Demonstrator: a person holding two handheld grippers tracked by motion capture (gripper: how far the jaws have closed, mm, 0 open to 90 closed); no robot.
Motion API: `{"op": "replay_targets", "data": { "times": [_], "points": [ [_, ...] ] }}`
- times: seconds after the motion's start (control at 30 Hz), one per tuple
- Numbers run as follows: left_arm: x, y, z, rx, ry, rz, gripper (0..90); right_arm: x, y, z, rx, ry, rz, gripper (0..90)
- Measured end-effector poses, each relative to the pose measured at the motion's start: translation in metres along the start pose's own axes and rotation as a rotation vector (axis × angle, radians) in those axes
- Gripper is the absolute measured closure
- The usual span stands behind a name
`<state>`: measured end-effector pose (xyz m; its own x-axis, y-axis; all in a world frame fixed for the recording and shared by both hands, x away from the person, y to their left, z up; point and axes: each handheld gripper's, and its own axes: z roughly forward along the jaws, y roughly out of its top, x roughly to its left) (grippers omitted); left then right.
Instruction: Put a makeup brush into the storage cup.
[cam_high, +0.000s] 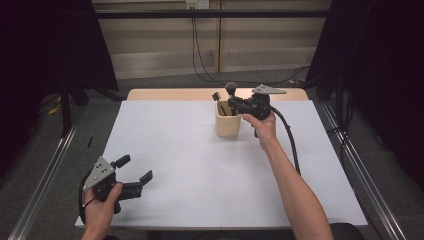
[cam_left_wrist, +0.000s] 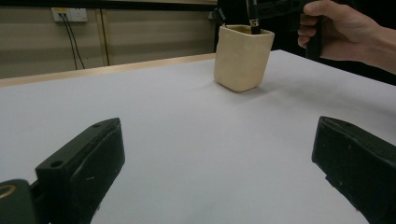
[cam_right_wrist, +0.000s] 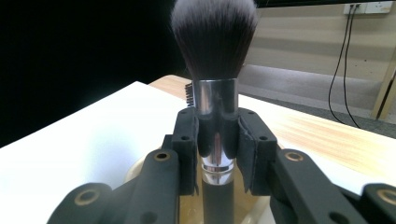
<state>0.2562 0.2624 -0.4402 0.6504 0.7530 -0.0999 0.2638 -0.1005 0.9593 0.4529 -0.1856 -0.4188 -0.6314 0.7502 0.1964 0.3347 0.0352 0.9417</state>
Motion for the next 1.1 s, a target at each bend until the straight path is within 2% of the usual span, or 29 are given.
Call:
{"op": "replay_targets", "data": {
  "times": [0.4,0.6,0.87,1.0,1.03,1.1],
  "points": [
    [0.0,0.0,0.0,0.003,-0.004,0.001,2.6,0.001,-0.001,-0.001,0.028,-0.003,-0.011,69.6],
    [0.0,0.0,0.001,0.004,-0.004,0.003,2.6,0.003,0.001,-0.004,0.026,-0.015,-0.017,59.9],
    [0.0,0.0,0.002,0.003,-0.003,0.0,2.6,0.004,0.002,-0.01,0.017,-0.041,-0.032,39.5],
    [0.001,0.0,0.003,0.01,-0.002,-0.003,2.6,0.003,0.0,-0.011,0.02,-0.061,-0.039,23.7],
    [0.001,0.0,0.003,0.011,-0.002,-0.004,2.6,0.004,-0.001,-0.012,0.024,-0.079,-0.051,16.5],
    [0.001,0.0,0.004,0.011,-0.001,-0.005,2.6,0.004,0.0,-0.014,0.021,-0.084,-0.038,10.8]
  ]
}}
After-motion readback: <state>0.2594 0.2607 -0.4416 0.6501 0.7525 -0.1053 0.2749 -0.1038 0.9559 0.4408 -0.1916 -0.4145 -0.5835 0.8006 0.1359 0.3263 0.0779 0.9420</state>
